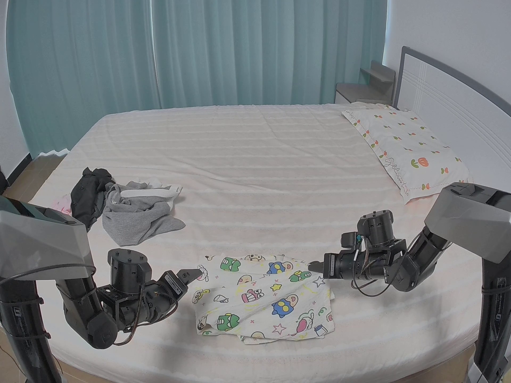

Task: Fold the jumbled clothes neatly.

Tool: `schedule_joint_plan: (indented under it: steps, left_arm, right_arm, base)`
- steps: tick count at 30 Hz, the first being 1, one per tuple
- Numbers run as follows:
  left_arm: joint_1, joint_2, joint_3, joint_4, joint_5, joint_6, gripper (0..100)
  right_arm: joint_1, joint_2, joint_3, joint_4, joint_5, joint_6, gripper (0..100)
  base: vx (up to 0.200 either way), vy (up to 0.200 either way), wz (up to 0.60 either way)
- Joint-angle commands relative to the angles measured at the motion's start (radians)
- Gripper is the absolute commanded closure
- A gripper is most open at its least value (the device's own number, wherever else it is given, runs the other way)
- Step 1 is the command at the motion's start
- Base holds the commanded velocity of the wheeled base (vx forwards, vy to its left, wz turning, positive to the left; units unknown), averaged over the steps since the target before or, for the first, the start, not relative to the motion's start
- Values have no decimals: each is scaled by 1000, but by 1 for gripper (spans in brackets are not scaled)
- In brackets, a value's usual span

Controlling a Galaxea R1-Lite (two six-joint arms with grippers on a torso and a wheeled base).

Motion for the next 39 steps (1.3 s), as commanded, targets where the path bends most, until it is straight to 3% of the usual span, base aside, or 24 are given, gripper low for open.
schedule_joint_plan:
  steps: [1, 9, 10, 23, 31, 39]
  left_arm:
    - [-1, 2, 0, 0, -1, 0, 0]
    - [-1, 12, -3, 0, 1, 1, 0]
    - [-1, 14, -3, 0, 1, 1, 0]
    - [-4, 16, -4, 0, -1, 3, 0]
    - [-4, 23, -6, 0, -1, 3, 0]
    - [0, 37, -12, 0, 1, 1, 0]
  right_arm:
    - [-2, -13, 6, 2, 1, -2, 100]
    - [4, 4, -8, 91, -1, -45, 100]
    - [5, 10, -8, 101, 1, -51, 0]
    - [2, 5, -62, 52, -1, -51, 0]
    - [73, 116, -106, -210, -13, 32, 0]
    - [111, 228, -189, -127, -25, 30, 0]
  base:
    - [0, 0, 0]
    - [0, 0, 0]
    - [0, 0, 0]
    - [0, 0, 0]
    - [0, 0, 0]
    - [0, 0, 0]
